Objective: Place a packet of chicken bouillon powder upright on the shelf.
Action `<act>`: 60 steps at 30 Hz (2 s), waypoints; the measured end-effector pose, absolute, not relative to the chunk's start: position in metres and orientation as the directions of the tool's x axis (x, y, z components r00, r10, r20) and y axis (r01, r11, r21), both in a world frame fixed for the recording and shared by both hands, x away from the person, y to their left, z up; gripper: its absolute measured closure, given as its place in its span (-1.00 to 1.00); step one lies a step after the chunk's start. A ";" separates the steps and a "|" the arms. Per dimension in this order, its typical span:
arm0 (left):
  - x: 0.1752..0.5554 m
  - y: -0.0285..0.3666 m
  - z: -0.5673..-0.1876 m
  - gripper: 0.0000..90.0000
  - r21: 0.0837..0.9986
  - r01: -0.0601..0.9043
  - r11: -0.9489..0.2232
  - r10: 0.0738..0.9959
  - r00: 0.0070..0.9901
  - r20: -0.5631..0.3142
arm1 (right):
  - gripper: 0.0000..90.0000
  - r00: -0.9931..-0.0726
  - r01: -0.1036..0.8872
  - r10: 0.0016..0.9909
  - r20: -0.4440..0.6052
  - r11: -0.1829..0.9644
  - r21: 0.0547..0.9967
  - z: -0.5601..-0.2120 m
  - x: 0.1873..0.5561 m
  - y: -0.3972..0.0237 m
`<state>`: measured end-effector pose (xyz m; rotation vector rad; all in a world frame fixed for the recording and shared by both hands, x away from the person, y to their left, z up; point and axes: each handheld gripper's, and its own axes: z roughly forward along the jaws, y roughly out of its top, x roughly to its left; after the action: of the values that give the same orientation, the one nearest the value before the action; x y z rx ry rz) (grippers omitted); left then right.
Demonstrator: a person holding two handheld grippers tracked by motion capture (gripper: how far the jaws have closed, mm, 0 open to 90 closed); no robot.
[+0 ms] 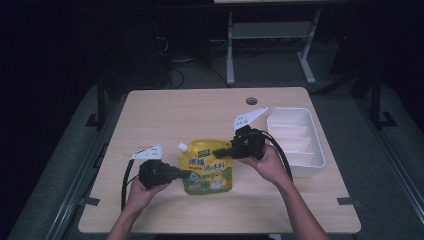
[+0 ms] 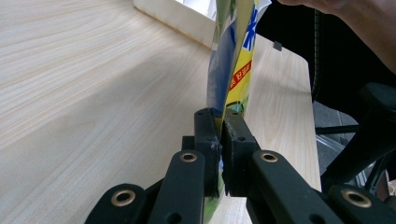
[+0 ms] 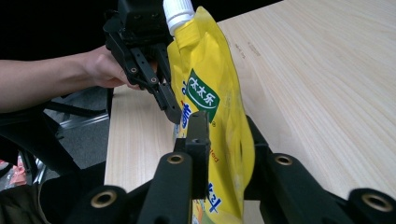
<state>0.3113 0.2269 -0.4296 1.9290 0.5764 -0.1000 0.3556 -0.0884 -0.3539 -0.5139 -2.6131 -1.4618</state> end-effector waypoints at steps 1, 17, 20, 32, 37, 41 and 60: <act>0.311 0.227 -0.430 0.91 0.844 0.435 -0.314 0.346 0.880 -0.324 | 0.83 -0.939 0.336 0.241 0.246 0.482 0.810 -0.354 0.355 -0.088; 0.310 0.225 -0.429 0.90 0.847 0.429 -0.316 0.347 0.882 -0.317 | 0.98 -0.944 0.316 0.244 0.221 0.484 0.816 -0.355 0.356 -0.090; 0.310 0.226 -0.429 0.87 0.848 0.426 -0.314 0.351 0.882 -0.313 | 0.98 -0.946 0.311 0.233 0.223 0.476 0.823 -0.356 0.355 -0.091; 0.307 0.233 -0.424 0.53 0.859 0.423 -0.289 0.377 0.875 -0.304 | 0.99 -0.966 0.254 0.176 0.191 0.485 0.837 -0.350 0.352 -0.095; 0.304 0.239 -0.421 0.43 0.854 0.414 -0.316 0.404 0.873 -0.274 | 1.00 -0.971 0.229 0.179 0.159 0.495 0.838 -0.343 0.350 -0.101; 0.302 0.241 -0.421 0.37 0.845 0.414 -0.338 0.411 0.873 -0.264 | 1.00 -0.972 0.220 0.186 0.146 0.493 0.842 -0.338 0.351 -0.106; 0.286 0.259 -0.428 0.13 0.825 0.412 -0.387 0.478 0.855 -0.202 | 0.99 -0.965 0.211 0.238 0.113 0.441 0.872 -0.290 0.365 -0.173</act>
<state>0.2860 0.2590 -0.4282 2.0257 0.6506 0.0830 0.3648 -0.1726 -0.2895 -0.4186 -2.6894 -1.6214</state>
